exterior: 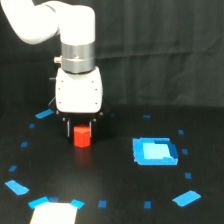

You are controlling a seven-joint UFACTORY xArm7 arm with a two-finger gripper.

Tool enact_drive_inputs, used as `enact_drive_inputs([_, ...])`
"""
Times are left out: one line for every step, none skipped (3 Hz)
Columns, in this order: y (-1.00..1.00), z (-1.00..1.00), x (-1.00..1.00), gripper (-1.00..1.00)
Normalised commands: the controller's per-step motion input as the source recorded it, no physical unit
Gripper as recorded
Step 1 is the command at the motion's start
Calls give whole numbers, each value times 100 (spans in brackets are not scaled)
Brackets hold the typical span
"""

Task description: Pick up the red object from the table

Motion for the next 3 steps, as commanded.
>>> enact_drive_inputs([26,35,35,-100])
enact_drive_inputs([9,100,24,-100])
enact_drive_inputs([14,100,22,-95])
